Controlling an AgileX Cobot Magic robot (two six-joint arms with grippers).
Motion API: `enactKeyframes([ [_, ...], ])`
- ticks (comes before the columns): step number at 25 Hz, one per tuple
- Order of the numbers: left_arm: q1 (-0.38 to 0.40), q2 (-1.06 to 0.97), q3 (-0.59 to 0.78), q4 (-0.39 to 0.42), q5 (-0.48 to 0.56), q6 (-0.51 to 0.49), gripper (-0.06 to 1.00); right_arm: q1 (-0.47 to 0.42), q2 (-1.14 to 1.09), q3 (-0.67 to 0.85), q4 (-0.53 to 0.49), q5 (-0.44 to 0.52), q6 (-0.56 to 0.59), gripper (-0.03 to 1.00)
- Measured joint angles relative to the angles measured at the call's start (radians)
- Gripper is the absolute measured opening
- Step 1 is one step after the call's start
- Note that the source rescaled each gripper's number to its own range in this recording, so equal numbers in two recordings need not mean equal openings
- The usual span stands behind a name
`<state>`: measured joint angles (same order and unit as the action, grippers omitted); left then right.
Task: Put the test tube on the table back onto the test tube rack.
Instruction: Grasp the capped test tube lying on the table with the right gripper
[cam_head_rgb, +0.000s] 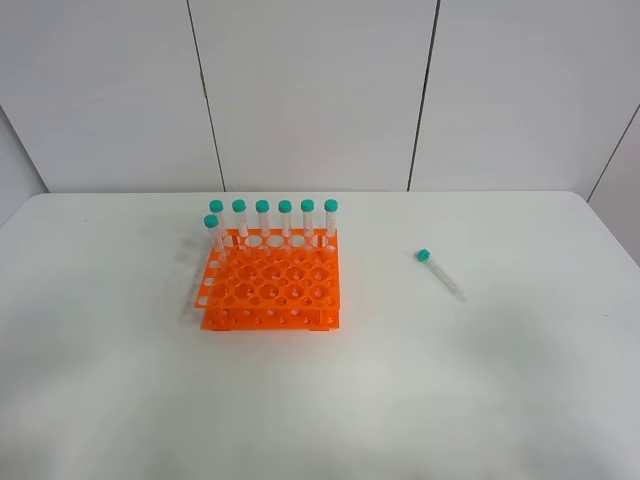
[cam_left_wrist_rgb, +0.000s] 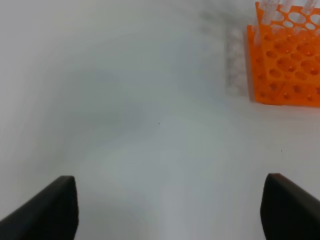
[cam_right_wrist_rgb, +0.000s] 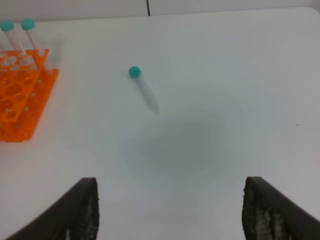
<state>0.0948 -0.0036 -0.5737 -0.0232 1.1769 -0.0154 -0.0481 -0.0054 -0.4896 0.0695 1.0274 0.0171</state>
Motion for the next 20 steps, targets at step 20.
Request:
enactKeyframes([
  [20, 0.0, 0.0, 0.0, 0.003, 0.0, 0.0, 1.0, 0.0, 0.0, 0.0, 0.0, -0.001, 0.0, 1.0],
])
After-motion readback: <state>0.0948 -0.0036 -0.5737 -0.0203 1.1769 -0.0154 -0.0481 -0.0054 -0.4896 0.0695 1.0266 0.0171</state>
